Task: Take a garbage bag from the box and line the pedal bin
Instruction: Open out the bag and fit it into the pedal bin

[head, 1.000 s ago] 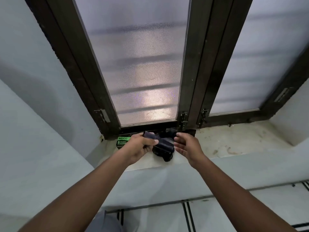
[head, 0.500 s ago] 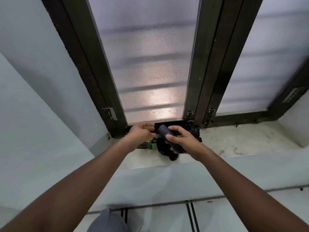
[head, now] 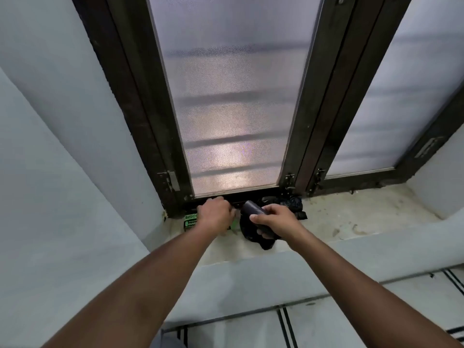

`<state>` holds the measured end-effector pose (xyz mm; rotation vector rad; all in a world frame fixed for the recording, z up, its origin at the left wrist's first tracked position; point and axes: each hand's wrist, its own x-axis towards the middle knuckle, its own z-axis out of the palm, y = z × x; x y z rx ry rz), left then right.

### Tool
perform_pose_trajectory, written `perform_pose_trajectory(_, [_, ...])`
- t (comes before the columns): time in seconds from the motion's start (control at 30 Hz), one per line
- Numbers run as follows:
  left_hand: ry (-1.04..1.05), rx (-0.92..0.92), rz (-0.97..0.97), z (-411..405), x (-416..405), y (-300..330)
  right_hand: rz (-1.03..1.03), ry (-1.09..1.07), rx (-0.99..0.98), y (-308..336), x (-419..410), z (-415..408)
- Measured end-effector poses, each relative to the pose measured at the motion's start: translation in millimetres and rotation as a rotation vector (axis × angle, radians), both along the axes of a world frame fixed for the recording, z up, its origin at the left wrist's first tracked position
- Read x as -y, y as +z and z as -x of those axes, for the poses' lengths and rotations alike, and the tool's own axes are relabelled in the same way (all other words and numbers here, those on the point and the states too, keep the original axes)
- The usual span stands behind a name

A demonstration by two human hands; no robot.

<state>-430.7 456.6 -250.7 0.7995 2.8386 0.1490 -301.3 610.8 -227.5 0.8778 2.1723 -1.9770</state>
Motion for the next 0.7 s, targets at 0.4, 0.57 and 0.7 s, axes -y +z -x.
perform_pose_trajectory(0.4, [0.318, 0.291, -0.794, 1, 68, 15, -0.271, 0.181, -0.068, 65, 38, 50])
perform_pose_trajectory(0.57, [0.207, 0.257, -0.747, -7, 87, 21, -0.567, 0.462, 0.055, 76, 59, 62])
perform_pose_trajectory(0.7, [0.256, 0.302, -0.779, -10, 95, 17, -0.818, 0.643, 0.134, 81, 75, 74])
